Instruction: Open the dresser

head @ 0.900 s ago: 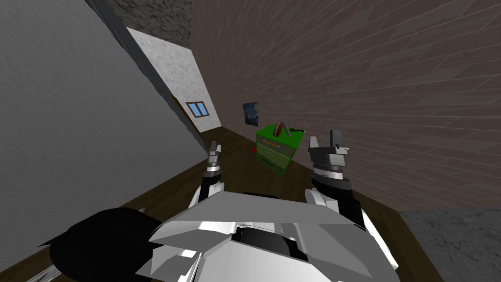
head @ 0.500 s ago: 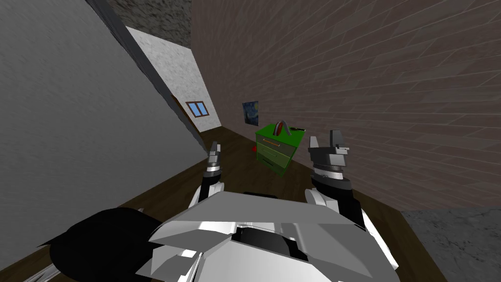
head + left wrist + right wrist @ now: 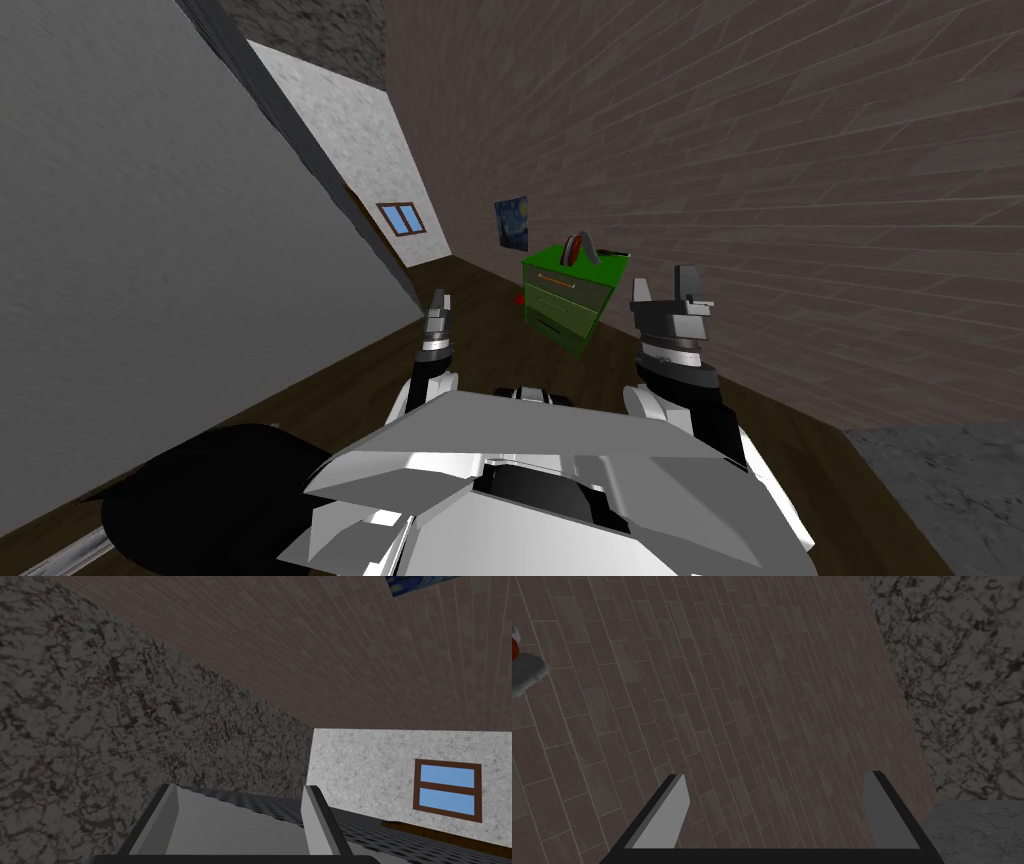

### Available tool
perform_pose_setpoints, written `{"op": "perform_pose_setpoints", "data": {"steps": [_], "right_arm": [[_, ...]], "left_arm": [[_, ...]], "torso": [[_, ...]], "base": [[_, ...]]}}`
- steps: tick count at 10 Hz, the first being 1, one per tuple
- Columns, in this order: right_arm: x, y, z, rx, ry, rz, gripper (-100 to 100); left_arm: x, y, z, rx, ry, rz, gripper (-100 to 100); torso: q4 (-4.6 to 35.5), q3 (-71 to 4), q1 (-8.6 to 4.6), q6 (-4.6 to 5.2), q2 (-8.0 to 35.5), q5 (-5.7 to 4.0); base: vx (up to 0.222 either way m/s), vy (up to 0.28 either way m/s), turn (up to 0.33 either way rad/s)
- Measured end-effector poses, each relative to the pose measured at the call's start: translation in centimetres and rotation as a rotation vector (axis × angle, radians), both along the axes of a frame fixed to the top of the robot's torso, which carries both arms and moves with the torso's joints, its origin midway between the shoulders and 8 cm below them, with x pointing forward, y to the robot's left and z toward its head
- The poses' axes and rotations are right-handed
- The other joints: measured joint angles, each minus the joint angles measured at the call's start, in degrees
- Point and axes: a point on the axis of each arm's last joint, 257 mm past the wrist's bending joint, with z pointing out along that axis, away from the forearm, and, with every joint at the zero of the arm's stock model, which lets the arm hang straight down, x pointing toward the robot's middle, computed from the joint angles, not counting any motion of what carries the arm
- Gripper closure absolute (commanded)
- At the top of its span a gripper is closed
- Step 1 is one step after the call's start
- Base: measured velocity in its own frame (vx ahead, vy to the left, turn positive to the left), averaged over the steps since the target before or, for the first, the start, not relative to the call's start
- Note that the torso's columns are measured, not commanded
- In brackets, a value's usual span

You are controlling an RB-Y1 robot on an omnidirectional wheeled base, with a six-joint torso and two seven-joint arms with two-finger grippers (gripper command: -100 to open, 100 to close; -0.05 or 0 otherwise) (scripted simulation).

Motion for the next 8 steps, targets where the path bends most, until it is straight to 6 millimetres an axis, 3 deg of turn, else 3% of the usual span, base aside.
{"op": "perform_pose_setpoints", "data": {"steps": [1, 3, 8], "right_arm": [[0.0, 0.0, 0.0, 0.0, 0.0, 0.0, -100], [0.4, 0.5, -0.7, -0.065, 0.022, -0.01, -100], [1.4, 1.3, -2.5, -0.215, 0.067, -0.08, -100]], "left_arm": [[0.0, 0.0, 0.0, 0.0, 0.0, 0.0, 0], [0.0, 0.0, 0.0, 0.0, 0.001, 0.0, 0], [0.0, 0.0, 0.0, 0.0, 0.001, 0.0, 0]], "torso": [[4.23, -8.46, 0.0, 0.0, 4.23, 0.0], [6.63, -13.63, 0.05, 0.0, 6.53, 0.01], [6.95, -13.76, -0.03, 0.01, 7.02, -0.01]], "base": [[0.045, 0.006, -0.074], [0.08, 0.031, -0.1], [0.089, 0.019, -0.1]]}}
